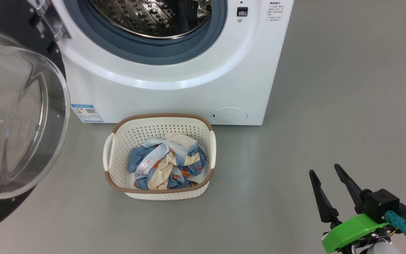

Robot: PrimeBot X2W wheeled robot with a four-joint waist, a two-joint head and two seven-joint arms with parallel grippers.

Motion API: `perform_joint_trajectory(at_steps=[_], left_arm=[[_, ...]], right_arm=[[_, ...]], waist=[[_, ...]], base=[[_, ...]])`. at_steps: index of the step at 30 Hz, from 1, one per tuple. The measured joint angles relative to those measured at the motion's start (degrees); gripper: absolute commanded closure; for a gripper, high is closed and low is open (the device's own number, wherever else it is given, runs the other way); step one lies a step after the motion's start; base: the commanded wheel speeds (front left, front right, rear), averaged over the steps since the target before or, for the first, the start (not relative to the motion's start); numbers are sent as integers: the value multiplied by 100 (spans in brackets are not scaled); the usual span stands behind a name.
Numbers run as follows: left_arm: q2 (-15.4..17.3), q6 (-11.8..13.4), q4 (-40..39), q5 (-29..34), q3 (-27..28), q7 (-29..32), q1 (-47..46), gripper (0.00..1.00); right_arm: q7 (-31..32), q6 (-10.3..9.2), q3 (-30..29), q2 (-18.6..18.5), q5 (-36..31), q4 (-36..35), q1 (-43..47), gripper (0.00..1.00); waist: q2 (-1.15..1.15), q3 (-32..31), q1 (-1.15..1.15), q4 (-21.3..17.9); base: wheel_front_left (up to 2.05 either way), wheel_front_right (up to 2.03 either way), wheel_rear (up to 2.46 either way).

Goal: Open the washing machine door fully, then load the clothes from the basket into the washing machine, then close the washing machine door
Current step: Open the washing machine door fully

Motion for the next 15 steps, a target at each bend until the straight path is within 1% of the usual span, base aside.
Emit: perform_joint_trajectory(at_steps=[5, 7, 8, 10, 11, 15], left_arm=[[-202, -5, -545, 97, -476, 0, 359, 100], [-225, -33, -743, 115, -731, 0, 515, 67], [-226, -47, -854, 158, -868, 0, 598, 55], [-232, -45, -999, 140, -1134, 0, 722, 15], [-226, -34, -1033, 75, -1280, 0, 788, 0], [-233, 241, -1262, -136, -1838, 0, 1096, 0]], right_arm=[[0, 0, -1, 2, 21, -4, 1, 0], [0, 0, -2, 5, 33, -19, 2, 0], [0, 0, -3, 8, 33, -25, 3, 0], [0, 0, -10, 19, 33, -42, 4, 0], [0, 0, -11, 21, 33, -49, 5, 0], [0, 0, -4, 40, 33, -83, 10, 0]], waist=[[0, -55, 0, -12], [0, -75, 0, -28], [0, -86, 0, -37], [0, -109, 0, -60], [0, -121, 0, -75], [0, -185, 0, -179]], base=[[0, 0, 0], [0, 0, 0], [0, 0, 0], [0, 0, 0], [0, 0, 0], [0, 0, 0]])
